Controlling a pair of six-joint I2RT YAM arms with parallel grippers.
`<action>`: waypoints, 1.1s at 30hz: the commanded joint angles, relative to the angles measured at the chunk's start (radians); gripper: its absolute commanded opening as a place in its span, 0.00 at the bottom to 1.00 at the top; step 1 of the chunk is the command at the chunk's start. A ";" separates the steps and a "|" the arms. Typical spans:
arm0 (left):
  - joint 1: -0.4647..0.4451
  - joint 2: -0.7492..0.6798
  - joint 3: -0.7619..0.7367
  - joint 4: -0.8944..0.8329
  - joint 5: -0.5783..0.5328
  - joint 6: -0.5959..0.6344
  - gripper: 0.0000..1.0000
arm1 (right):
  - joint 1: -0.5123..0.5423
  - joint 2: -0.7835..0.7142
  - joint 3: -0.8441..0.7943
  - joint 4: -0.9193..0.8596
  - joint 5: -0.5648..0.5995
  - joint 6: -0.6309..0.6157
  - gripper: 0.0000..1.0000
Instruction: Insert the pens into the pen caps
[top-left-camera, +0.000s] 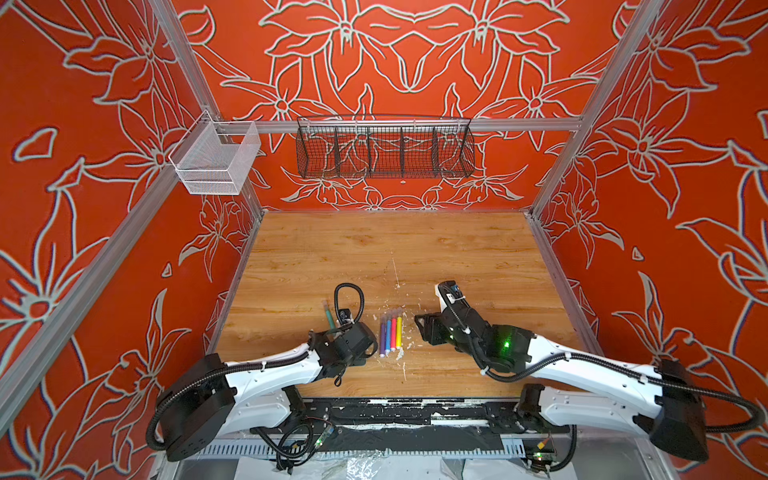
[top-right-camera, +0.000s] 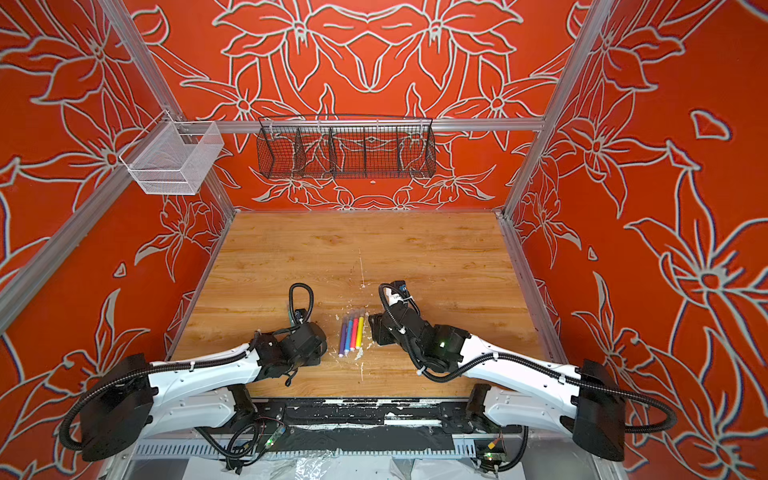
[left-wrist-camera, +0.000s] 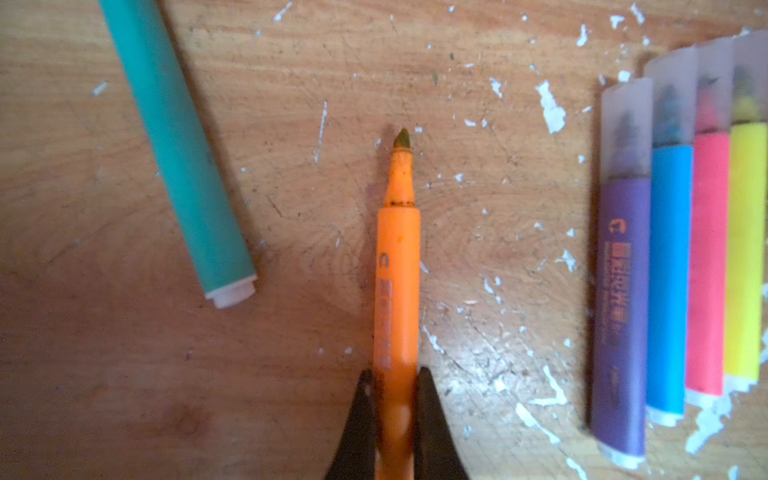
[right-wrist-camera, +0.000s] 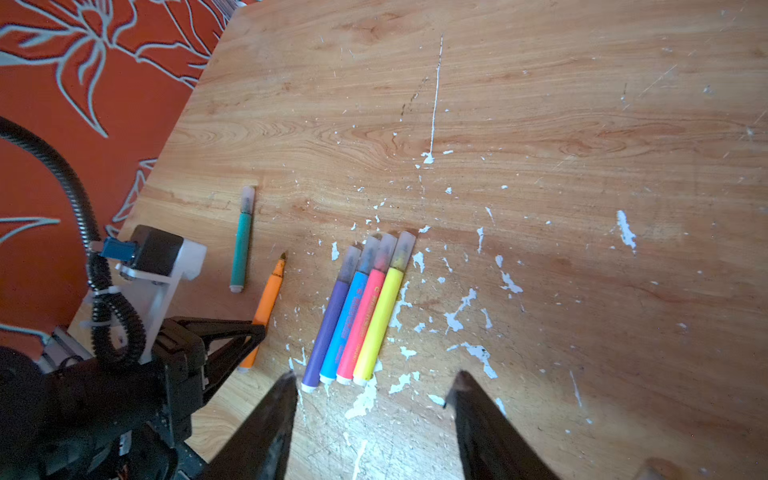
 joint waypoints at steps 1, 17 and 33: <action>-0.007 -0.014 0.012 -0.076 0.010 0.004 0.00 | -0.002 -0.014 -0.028 0.075 -0.019 0.038 0.62; -0.008 -0.366 0.119 -0.032 0.225 0.288 0.00 | 0.052 0.280 -0.018 0.625 -0.225 0.172 0.65; -0.022 -0.431 0.026 0.135 0.349 0.335 0.00 | 0.063 0.406 0.007 0.731 -0.215 0.267 0.41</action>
